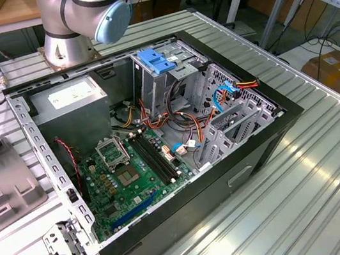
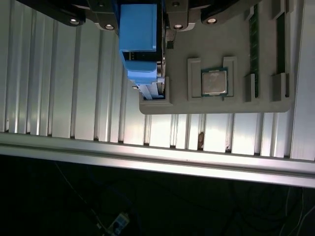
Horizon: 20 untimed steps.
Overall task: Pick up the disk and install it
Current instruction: 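Pick up the disk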
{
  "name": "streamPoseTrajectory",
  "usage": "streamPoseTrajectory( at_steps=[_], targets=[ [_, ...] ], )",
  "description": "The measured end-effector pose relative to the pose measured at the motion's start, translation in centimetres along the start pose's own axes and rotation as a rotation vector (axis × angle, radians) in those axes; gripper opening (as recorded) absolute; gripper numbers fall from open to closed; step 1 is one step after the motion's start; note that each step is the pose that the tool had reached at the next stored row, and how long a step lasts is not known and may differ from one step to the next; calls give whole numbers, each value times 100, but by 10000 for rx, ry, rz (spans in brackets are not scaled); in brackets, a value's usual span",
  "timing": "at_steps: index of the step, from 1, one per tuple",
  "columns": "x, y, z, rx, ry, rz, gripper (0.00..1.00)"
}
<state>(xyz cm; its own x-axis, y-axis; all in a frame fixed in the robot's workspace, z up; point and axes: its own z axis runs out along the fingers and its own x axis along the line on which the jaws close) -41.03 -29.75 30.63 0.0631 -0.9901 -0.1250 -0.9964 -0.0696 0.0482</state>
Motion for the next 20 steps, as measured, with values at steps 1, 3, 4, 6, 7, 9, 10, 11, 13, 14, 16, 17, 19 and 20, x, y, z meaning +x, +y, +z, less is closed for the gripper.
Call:
streamPoseTrajectory(
  at_steps=[1, 3, 4, 6, 7, 9, 10, 11, 13, 14, 16, 17, 19, 20],
  targets=[
    [-1, 0, -7, 0, 0, 0, 36],
    [-3, 1, -20, 0, 0, 0, 36],
    [-3, 1, -29, 0, 0, 0, 36],
    [-5, 2, -44, 0, 0, 0, 36],
    [-6, 3, -50, 0, 0, 0, 36],
    [-8, 3, -63, -1, 0, 0, 36],
    [-8, 3, -65, 4, -1, -2, 36],
    [-10, 3, -70, 0, 0, -1, 36],
    [-11, 4, -76, 0, 0, 0, 36],
    [-12, 4, -82, -1, 1, 0, 36],
    [-14, 5, -97, 0, 0, 0, 36],
    [-15, 5, -106, 0, 0, 0, 36],
    [-17, 6, -118, 0, 0, 0, 36],
    [-17, 6, -125, 0, 0, 0, 36]
  ],
)
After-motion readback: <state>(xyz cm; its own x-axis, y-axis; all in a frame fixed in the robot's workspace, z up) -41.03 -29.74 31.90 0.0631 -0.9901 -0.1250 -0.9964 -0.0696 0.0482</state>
